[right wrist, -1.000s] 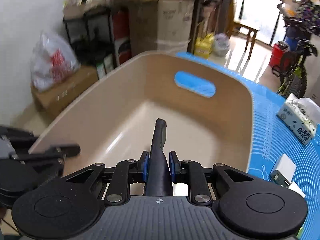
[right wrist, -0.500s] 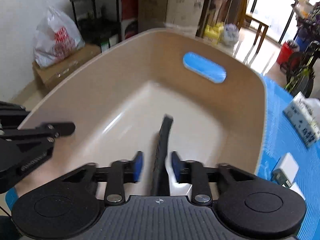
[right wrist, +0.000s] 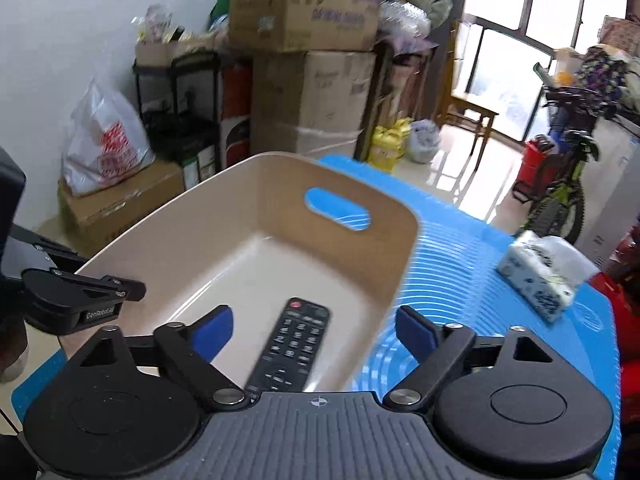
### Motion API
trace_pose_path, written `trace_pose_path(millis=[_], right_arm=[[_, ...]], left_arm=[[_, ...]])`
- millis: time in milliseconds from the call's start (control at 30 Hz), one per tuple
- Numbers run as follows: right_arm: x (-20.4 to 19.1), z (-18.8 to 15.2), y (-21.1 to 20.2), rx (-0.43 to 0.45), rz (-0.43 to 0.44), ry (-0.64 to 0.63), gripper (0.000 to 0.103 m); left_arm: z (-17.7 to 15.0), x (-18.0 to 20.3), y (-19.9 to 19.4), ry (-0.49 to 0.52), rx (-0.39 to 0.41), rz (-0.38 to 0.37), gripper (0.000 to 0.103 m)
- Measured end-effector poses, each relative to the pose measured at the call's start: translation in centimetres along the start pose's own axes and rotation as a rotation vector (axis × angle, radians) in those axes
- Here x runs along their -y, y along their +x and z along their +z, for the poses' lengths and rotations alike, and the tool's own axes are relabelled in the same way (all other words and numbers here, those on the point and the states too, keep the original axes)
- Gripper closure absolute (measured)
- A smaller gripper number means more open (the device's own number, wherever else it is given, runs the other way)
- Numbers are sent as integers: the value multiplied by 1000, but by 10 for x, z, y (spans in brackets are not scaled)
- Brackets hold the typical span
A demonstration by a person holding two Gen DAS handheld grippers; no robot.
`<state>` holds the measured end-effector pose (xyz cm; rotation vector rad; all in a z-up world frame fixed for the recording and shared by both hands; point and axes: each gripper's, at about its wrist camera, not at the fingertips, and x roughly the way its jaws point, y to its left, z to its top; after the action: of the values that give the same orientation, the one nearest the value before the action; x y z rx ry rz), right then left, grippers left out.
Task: Organize rigid objects
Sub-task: 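Move the right tool back to the blue-and-peach mouse and grasp it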
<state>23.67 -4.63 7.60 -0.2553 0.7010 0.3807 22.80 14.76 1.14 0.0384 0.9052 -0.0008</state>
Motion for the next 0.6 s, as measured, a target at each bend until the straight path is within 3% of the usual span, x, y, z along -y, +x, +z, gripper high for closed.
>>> trace_pose_path(millis=[233,400,600], right_arm=[[46,-26,-37,42,-88,72,2],[74,-58,-41,-4,-151,124,2],[89,-98,-27,-65,-145,209,2]], left_arm=[[0,0,0,1,0,0,97],[0,0,0,0,0,0,97],[1,0,0,0,-1,-1,97]])
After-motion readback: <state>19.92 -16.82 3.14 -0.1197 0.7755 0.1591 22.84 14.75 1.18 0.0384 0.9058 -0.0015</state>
